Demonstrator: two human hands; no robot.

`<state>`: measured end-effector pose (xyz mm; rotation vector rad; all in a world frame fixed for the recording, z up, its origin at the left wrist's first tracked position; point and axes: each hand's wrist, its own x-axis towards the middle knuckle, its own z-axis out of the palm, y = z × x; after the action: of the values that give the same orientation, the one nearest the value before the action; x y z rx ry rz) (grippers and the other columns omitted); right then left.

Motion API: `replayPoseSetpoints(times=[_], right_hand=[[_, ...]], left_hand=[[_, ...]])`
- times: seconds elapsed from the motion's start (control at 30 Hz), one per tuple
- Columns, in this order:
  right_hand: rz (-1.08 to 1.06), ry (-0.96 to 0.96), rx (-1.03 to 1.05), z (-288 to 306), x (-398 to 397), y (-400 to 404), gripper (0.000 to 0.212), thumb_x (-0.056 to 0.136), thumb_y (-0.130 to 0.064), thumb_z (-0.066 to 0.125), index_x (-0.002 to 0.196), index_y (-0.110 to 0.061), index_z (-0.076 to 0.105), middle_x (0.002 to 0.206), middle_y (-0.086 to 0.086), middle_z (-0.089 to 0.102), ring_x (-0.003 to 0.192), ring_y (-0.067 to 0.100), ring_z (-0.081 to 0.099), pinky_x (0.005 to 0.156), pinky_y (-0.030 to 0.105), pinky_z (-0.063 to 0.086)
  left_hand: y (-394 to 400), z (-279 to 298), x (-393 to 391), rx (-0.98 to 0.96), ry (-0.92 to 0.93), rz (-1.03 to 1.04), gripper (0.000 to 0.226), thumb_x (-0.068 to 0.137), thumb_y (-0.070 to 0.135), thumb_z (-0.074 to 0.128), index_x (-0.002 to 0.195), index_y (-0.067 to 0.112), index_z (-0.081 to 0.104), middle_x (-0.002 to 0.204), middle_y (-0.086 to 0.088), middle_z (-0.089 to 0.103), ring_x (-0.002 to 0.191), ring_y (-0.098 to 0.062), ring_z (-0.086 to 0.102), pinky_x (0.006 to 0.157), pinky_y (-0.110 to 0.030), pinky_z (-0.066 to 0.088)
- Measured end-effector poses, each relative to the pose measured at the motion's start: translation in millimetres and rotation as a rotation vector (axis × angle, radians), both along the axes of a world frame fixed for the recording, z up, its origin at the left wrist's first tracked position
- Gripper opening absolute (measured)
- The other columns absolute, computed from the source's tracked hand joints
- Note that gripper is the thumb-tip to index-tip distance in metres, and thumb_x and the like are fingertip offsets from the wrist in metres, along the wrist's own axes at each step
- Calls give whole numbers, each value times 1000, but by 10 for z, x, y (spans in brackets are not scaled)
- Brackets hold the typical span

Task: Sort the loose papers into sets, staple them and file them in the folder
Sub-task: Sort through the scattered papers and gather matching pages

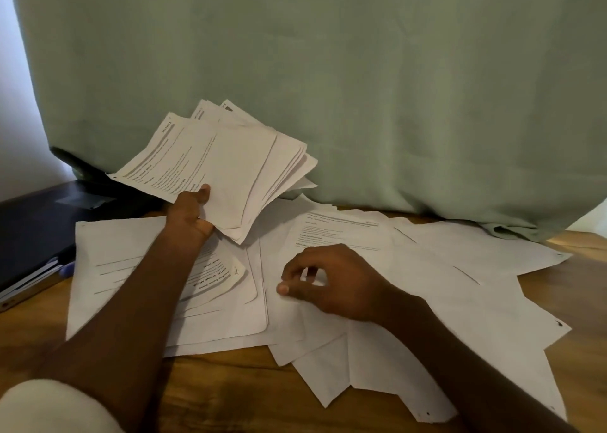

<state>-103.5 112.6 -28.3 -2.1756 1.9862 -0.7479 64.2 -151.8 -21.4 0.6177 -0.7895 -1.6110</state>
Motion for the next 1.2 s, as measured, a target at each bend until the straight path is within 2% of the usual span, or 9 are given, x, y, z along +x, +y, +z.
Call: replayPoseSetpoints(times=[0.07,0.17,0.27,0.37,0.53,0.7,0.9,1.1,1.2], right_hand=[[-141,-91,-129,32,-104,6,39,91,-66,58,106,-33,73,100,-20,71,91,3,63,83,29,56],[-498,58,-229,75,-343,29,23,98,-45,59,115,-32,67,114,-14,69,102,8,61,89,31,50],[-793,159,-63,57,-584,69,41,100,-47,54,133,-23,57,133,3,57,122,24,53,98,41,47],[-956,79,40,23,-740,80,71,92,-74,48,131,-15,54,135,11,52,125,31,49,98,46,44],[-973,35,190,5,-750,81,97,72,-91,55,135,-17,52,141,13,46,134,34,42,106,51,38],[-982,-145,183,55,-843,66,93,69,-76,77,137,-19,50,142,11,54,132,34,50,109,49,41],[-1028,-242,158,20,-936,25,74,67,-69,81,118,-25,52,128,3,61,117,28,59,102,46,47],[-1106,-316,36,-50,-985,-42,33,80,-42,71,94,-26,46,112,3,65,98,24,61,96,45,50],[-1038,-252,-5,-77,-948,-70,38,89,-58,64,104,-25,53,110,0,62,105,24,61,96,43,47]], left_hand=[[-28,-26,-17,-3,-26,2,49,101,1,60,148,16,53,145,-11,59,133,-34,56,110,-53,47],[-50,-58,-42,3,-40,-18,50,100,1,61,146,18,54,144,-11,59,132,-34,57,109,-55,47],[-52,-79,-60,-15,-62,-34,46,101,1,60,143,19,55,143,-11,60,131,-34,58,110,-56,47],[-52,-92,-73,-37,-85,-47,45,100,1,61,141,20,56,143,-11,60,128,-33,58,109,-55,47],[26,-81,-96,-30,-66,-76,42,101,1,60,139,18,57,135,-9,63,117,-29,62,103,-50,51],[225,-15,-188,-96,-120,-185,17,100,7,62,115,13,69,103,1,74,80,-15,74,66,-28,59],[397,36,-262,-243,-95,-473,51,85,8,70,135,17,64,128,-7,72,110,-22,73,80,-37,62],[515,61,-295,-308,-132,-522,56,83,2,68,137,16,62,131,-9,71,113,-25,72,80,-39,63],[530,79,-296,-318,-153,-441,54,89,0,64,141,15,59,134,-7,69,114,-22,70,88,-39,59]])
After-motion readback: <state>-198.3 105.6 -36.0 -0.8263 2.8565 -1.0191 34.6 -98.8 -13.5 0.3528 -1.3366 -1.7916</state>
